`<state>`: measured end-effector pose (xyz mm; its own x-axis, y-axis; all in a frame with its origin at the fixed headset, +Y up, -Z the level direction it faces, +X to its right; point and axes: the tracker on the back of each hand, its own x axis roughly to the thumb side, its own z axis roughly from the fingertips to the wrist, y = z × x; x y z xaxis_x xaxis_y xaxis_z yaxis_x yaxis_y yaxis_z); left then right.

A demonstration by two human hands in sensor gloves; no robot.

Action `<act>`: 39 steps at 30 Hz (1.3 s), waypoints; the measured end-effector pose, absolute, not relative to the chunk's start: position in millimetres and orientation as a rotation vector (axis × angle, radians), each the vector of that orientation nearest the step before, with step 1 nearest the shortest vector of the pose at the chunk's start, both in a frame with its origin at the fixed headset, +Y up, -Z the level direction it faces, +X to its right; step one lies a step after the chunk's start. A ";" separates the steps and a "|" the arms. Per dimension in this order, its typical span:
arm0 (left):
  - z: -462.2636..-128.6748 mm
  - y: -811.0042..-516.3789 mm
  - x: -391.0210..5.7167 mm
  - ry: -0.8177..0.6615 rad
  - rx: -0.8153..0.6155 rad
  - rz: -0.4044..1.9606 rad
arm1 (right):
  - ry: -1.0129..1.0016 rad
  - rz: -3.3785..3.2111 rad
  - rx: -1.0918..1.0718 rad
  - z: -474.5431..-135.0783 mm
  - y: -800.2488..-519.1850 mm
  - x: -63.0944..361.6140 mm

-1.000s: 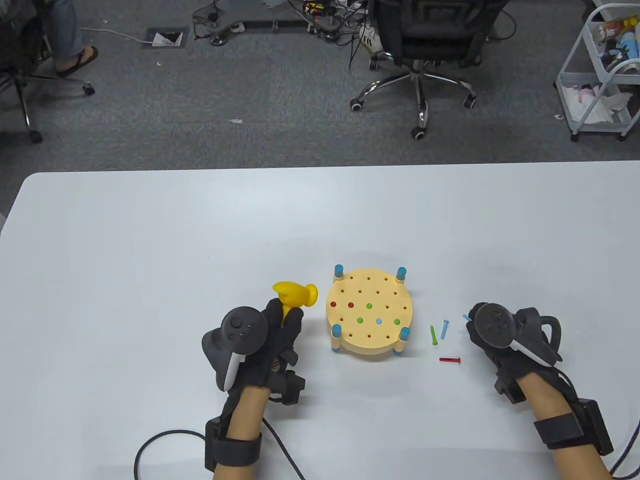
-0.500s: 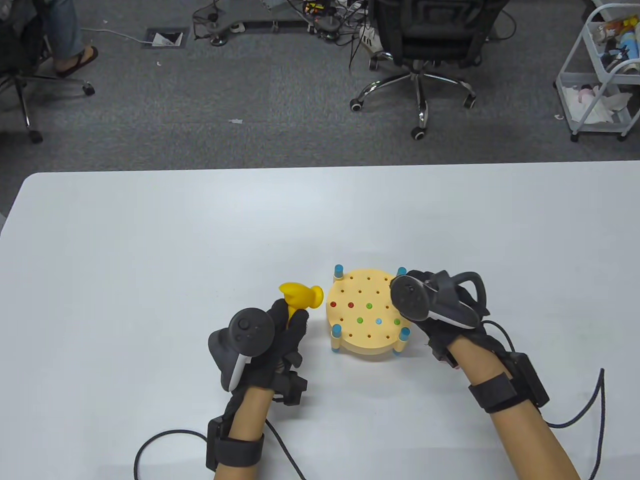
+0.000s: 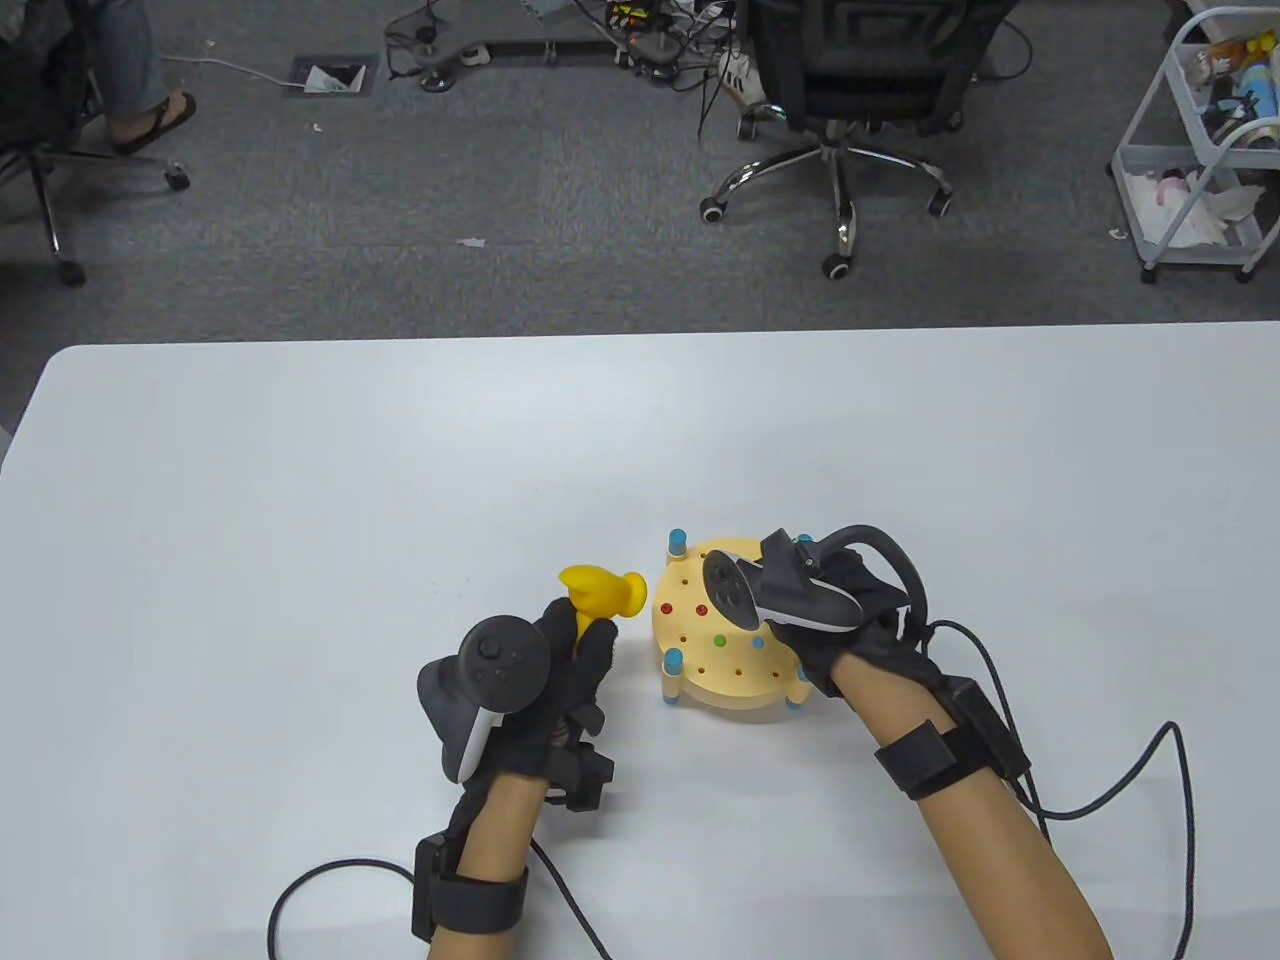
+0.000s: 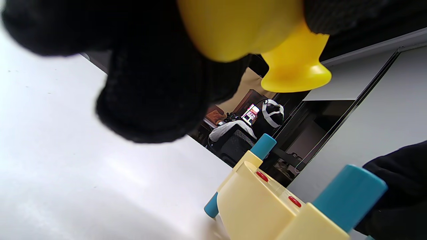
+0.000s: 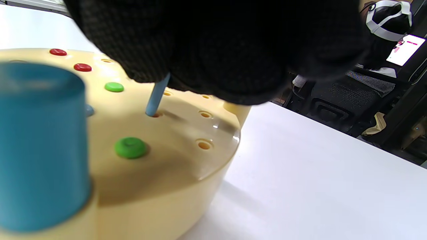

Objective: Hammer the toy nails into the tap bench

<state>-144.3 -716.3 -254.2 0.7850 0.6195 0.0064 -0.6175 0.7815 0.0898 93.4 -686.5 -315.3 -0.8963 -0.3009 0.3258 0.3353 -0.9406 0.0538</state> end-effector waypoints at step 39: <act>-244.4 -700.5 -120.7 -0.129 0.200 0.571 | 0.086 -3.495 -0.135 -338.4 -727.5 184.1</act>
<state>-120.7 -700.5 -244.4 0.8341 0.5227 0.1759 -0.5476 0.8228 0.1517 184.1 -727.5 -338.4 -0.9341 0.3471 0.0833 -0.3508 -0.9358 -0.0342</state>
